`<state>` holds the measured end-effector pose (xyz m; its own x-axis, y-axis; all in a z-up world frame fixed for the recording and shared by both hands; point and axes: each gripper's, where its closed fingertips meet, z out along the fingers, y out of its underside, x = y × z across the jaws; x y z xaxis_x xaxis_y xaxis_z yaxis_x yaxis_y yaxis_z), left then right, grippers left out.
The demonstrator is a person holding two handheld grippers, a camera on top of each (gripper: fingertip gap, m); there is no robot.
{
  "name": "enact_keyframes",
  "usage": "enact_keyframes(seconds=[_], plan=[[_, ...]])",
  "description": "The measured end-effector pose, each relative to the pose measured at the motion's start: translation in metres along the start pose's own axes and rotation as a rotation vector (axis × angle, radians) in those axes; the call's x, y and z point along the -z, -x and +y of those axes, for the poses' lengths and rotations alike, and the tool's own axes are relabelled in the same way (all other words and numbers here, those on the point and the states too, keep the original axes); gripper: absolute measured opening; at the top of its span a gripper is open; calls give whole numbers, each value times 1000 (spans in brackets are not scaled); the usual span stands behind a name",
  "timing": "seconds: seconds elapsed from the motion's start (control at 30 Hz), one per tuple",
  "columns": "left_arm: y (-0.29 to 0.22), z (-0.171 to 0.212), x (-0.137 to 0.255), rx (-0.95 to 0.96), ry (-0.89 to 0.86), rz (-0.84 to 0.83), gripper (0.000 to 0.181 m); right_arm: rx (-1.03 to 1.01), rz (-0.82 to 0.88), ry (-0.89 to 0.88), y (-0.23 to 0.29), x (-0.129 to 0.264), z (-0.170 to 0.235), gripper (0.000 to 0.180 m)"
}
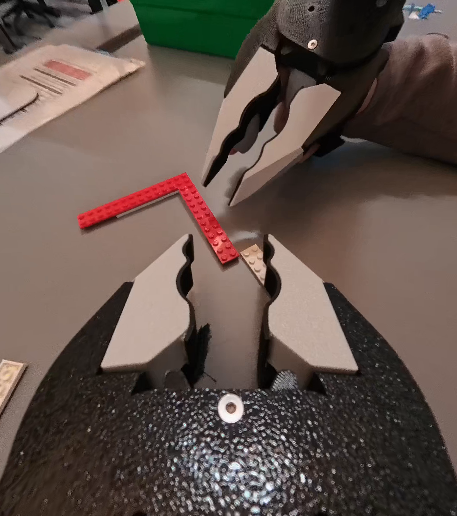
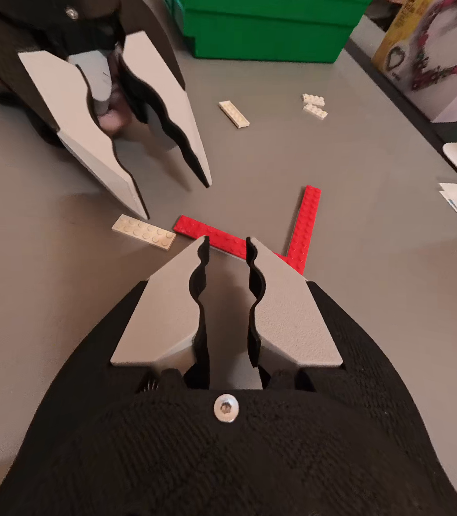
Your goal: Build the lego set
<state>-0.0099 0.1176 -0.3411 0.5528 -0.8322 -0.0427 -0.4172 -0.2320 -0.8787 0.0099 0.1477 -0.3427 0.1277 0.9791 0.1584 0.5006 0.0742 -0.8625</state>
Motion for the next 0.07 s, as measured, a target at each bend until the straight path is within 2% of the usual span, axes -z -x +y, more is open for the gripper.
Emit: enact_keyframes(seconds=[0.07], plan=[[2,4,-3,16,26,-6,47,5,1,10,0,-1,1,24]])
